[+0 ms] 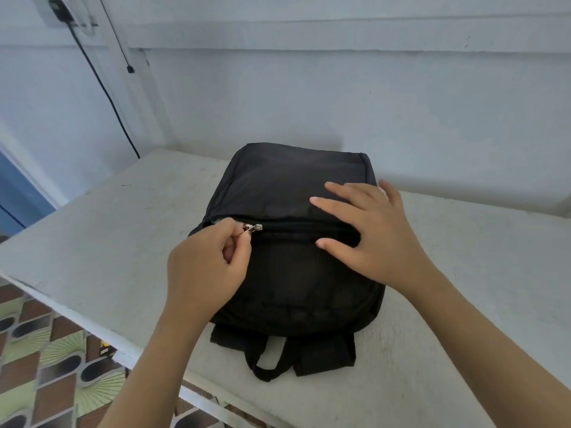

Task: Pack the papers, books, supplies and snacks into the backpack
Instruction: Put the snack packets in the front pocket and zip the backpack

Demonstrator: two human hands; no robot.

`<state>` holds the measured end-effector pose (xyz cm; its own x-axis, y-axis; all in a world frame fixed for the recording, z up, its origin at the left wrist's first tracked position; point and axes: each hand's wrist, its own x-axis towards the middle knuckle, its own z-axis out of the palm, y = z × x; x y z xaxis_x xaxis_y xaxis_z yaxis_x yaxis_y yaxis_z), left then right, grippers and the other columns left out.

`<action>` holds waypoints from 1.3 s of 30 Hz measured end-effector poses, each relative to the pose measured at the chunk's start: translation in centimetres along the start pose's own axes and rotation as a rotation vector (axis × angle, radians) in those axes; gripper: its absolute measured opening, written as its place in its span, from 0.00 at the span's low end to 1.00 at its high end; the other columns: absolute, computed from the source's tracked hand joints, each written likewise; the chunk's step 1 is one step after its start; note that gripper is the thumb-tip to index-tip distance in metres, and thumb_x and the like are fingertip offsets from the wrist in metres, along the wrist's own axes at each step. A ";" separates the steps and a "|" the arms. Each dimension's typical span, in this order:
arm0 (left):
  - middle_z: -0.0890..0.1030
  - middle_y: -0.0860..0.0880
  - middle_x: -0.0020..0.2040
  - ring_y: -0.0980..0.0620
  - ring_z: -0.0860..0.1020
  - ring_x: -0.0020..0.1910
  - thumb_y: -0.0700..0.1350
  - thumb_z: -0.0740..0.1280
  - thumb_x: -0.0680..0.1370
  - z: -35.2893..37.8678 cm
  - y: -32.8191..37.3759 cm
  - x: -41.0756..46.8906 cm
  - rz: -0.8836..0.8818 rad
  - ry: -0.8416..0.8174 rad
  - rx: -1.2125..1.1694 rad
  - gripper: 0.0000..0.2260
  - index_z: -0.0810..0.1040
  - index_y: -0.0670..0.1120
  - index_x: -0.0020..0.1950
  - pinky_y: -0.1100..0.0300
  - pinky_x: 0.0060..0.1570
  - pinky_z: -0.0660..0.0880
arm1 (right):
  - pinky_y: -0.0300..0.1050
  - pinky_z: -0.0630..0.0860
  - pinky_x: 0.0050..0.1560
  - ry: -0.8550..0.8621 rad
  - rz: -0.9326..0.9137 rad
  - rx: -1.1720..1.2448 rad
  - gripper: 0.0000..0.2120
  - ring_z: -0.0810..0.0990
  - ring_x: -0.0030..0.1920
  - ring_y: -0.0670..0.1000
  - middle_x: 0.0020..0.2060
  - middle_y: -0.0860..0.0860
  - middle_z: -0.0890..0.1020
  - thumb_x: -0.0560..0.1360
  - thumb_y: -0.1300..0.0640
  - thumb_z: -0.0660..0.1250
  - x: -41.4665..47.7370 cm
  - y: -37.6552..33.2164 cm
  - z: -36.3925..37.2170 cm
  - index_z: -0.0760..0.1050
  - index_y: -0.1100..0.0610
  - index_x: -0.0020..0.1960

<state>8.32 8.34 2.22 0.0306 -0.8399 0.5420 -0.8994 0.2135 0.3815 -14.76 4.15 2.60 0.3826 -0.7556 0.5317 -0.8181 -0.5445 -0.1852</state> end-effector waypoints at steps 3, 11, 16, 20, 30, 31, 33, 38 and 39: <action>0.65 0.57 0.24 0.58 0.66 0.23 0.44 0.68 0.74 0.0 -0.3 -0.3 0.020 0.030 0.001 0.11 0.71 0.50 0.33 0.72 0.27 0.56 | 0.64 0.52 0.70 0.031 -0.046 -0.064 0.20 0.74 0.64 0.54 0.62 0.49 0.78 0.70 0.43 0.66 0.8 -0.4 1.3 0.78 0.47 0.60; 0.76 0.57 0.48 0.62 0.69 0.47 0.51 0.61 0.76 0.0 -2.9 0.6 0.075 0.088 -0.119 0.12 0.78 0.49 0.56 0.75 0.49 0.62 | 0.60 0.53 0.69 0.158 -0.089 -0.077 0.13 0.77 0.58 0.53 0.57 0.48 0.81 0.73 0.47 0.64 0.9 -0.3 2.3 0.83 0.48 0.52; 0.79 0.55 0.58 0.61 0.70 0.58 0.43 0.72 0.73 -0.4 -4.3 3.5 0.153 -0.086 -0.143 0.15 0.79 0.52 0.59 0.68 0.61 0.62 | 0.64 0.54 0.70 0.120 -0.077 -0.025 0.14 0.75 0.61 0.53 0.59 0.48 0.80 0.72 0.46 0.63 1.3 -1.5 1.9 0.82 0.47 0.53; 0.78 0.55 0.59 0.62 0.71 0.58 0.48 0.75 0.69 -0.1 -4.5 4.8 0.202 -0.173 -0.200 0.18 0.80 0.53 0.58 0.70 0.60 0.62 | 0.62 0.50 0.71 0.112 -0.129 -0.004 0.10 0.72 0.63 0.52 0.60 0.49 0.78 0.70 0.45 0.67 1.7 -4.2 2.1 0.82 0.48 0.46; 0.77 0.53 0.62 0.63 0.67 0.59 0.48 0.74 0.70 1.1 -4.2 5.7 0.213 -0.128 -0.159 0.19 0.78 0.52 0.60 0.72 0.59 0.57 | 0.66 0.42 0.69 0.050 -0.007 -0.188 0.29 0.70 0.66 0.58 0.66 0.56 0.73 0.63 0.39 0.73 2.9 -6.5 3.4 0.74 0.50 0.59; 0.77 0.53 0.62 0.62 0.67 0.59 0.48 0.74 0.70 1.1 -4.2 5.7 0.208 -0.116 -0.159 0.19 0.79 0.52 0.60 0.70 0.59 0.57 | 0.66 0.43 0.69 0.052 0.000 -0.192 0.29 0.70 0.66 0.58 0.66 0.56 0.73 0.63 0.39 0.73 2.9 -6.4 3.4 0.74 0.50 0.59; 0.77 0.52 0.61 0.61 0.68 0.59 0.47 0.74 0.70 1.2 -4.2 5.6 0.201 -0.105 -0.162 0.18 0.79 0.52 0.60 0.67 0.60 0.59 | 0.67 0.44 0.69 0.050 0.011 -0.198 0.29 0.70 0.66 0.58 0.65 0.56 0.73 0.63 0.39 0.73 2.8 -6.1 3.5 0.74 0.50 0.60; 0.77 0.53 0.62 0.63 0.68 0.59 0.46 0.73 0.71 1.4 -4.2 5.0 0.201 -0.119 -0.179 0.18 0.78 0.52 0.60 0.69 0.60 0.60 | 0.69 0.45 0.69 0.033 0.017 -0.175 0.29 0.70 0.66 0.59 0.65 0.55 0.73 0.64 0.38 0.73 2.8 -5.8 3.8 0.74 0.50 0.60; 0.77 0.53 0.62 0.63 0.68 0.59 0.46 0.73 0.71 1.4 -4.2 4.8 0.203 -0.129 -0.186 0.19 0.78 0.53 0.61 0.68 0.60 0.60 | 0.69 0.45 0.69 0.032 0.009 -0.166 0.29 0.70 0.66 0.59 0.65 0.55 0.73 0.63 0.38 0.72 2.8 -5.9 3.8 0.74 0.50 0.60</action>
<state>11.62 2.67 2.17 -0.2082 -0.8247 0.5258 -0.7860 0.4610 0.4119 -7.21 3.89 2.03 0.3630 -0.7468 0.5572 -0.8823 -0.4678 -0.0522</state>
